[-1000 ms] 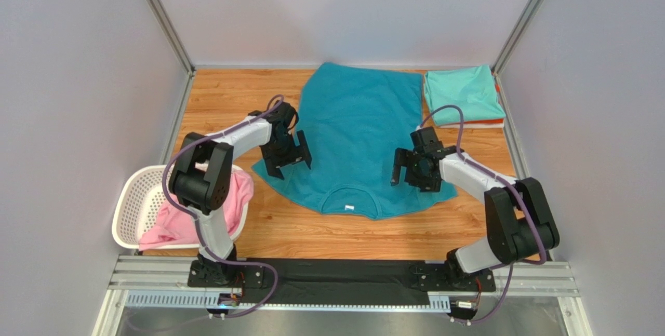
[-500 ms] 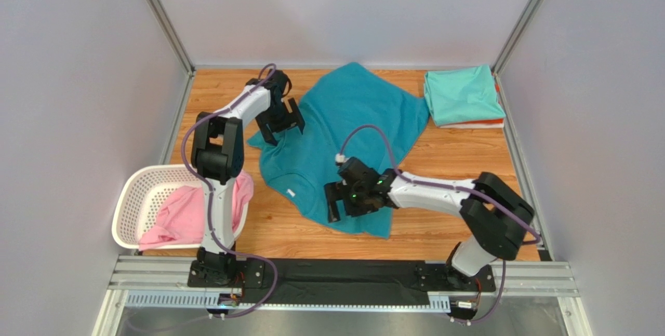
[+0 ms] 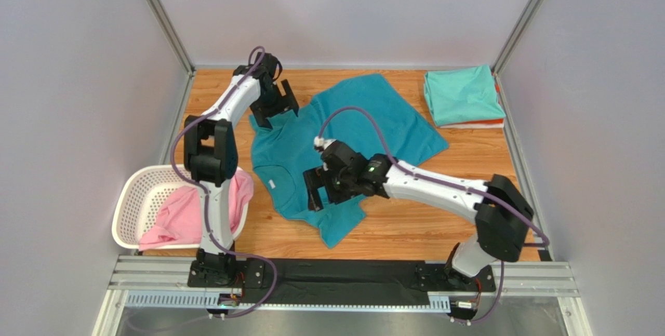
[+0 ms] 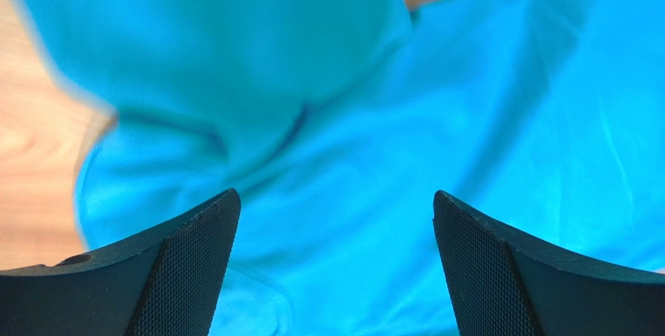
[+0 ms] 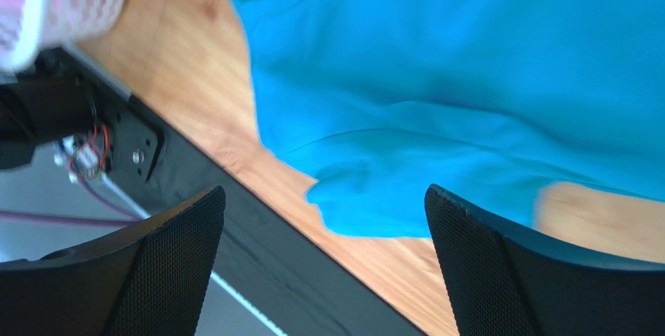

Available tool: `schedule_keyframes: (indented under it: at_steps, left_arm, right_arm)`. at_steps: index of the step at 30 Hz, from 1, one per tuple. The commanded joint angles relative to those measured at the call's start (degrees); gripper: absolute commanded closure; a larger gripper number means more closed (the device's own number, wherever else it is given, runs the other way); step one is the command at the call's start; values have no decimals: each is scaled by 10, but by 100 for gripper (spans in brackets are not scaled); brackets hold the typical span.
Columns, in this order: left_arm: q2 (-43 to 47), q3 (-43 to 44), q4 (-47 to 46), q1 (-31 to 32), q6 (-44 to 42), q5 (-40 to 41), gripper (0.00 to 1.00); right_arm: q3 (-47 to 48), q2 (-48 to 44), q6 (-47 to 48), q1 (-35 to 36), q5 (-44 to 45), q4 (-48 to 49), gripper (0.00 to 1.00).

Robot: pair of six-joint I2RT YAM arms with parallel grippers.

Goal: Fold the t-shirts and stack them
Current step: Flatten the tshirt out

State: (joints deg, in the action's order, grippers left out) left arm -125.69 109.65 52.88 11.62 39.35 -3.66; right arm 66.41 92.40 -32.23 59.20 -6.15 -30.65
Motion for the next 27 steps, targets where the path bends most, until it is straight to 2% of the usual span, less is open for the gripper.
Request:
schedule_keyframes:
  at_steps: [1,5,9,12,15,22,27]
  left_arm:
    - [126,-51,13,10,-13,30,0]
    - [194,-152,-1,34,-22,57,0]
    - [237,-251,-24,57,-7,49,0]
    - [245,-288,-33,91,-5,44,0]
    - [237,-311,-48,104,4,41,0]
    - [165,-276,-40,102,5,53,0]
    - [83,-216,-9,78,12,52,0]
  right_arm:
    - [6,-73,25,-62,98,-56,0]
    - [-3,-94,43,-187,127,-86,0]
    - [-6,-90,71,-272,143,-78,0]
    - [4,-54,95,-336,142,-60,0]
    - [25,0,106,-387,99,-40,0]
    - [83,125,128,-414,103,-39,0]
    - [65,155,117,-415,81,-29,0]
